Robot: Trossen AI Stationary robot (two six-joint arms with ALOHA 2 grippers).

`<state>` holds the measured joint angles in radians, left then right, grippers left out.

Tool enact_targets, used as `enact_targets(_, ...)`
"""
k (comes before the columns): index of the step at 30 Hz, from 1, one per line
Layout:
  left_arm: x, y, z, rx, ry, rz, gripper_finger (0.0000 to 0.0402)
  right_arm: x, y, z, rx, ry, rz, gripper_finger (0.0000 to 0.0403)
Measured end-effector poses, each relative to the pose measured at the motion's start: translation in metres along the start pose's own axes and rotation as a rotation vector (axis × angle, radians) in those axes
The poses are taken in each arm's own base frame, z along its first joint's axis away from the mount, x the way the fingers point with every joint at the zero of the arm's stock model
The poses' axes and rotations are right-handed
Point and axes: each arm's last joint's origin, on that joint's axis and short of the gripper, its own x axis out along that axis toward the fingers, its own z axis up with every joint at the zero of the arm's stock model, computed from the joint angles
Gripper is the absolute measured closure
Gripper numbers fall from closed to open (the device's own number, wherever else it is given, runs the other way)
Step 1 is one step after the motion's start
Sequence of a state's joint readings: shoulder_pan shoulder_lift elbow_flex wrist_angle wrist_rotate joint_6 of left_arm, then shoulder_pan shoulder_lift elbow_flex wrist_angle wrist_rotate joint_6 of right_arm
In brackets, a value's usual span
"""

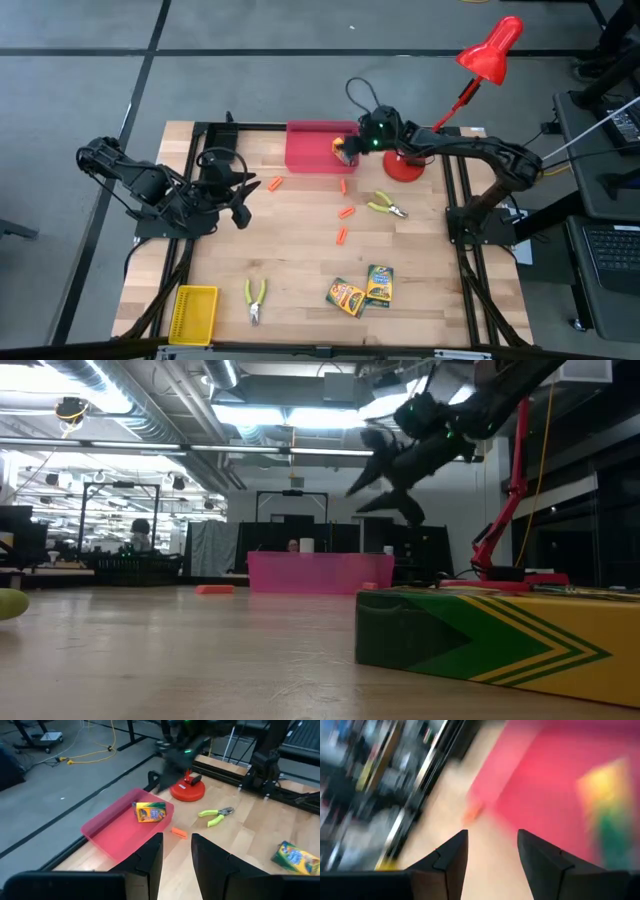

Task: Pick & Place School Supplies
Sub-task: Put the yellow crayon box into the red bin

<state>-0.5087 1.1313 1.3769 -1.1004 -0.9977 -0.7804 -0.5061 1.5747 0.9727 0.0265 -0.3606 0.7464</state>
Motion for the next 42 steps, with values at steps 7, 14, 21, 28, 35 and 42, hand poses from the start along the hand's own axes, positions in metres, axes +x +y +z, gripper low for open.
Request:
enact_targets(7,-0.001,0.013,-0.011,-0.011,0.072,0.083,0.0304,-0.037,0.066,-0.096,-0.204,0.547,0.075,0.0246)
enact_targets(14,0.007,0.014,-0.034,-0.128,0.203,0.092,0.0304,-0.082,0.097,-0.175,-0.292,0.717,-0.179,0.024)
enact_targets(21,0.022,-0.007,-0.059,-0.232,0.238,0.001,0.0304,-0.08,0.105,-0.219,-0.309,0.674,-0.275,0.0252)
enact_targets(28,0.022,-0.016,-0.065,-0.242,0.219,-0.058,0.0304,-0.057,0.083,-0.254,-0.383,0.755,-0.316,0.0284)
enact_targets(35,0.021,-0.018,-0.065,-0.228,0.229,-0.085,0.0304,-0.043,0.07,-0.265,-0.422,0.754,-0.282,0.03)
enact_targets(42,0.021,-0.018,-0.065,-0.234,0.228,-0.089,0.0304,-0.041,0.056,-0.27,-0.42,0.75,-0.274,0.0302)
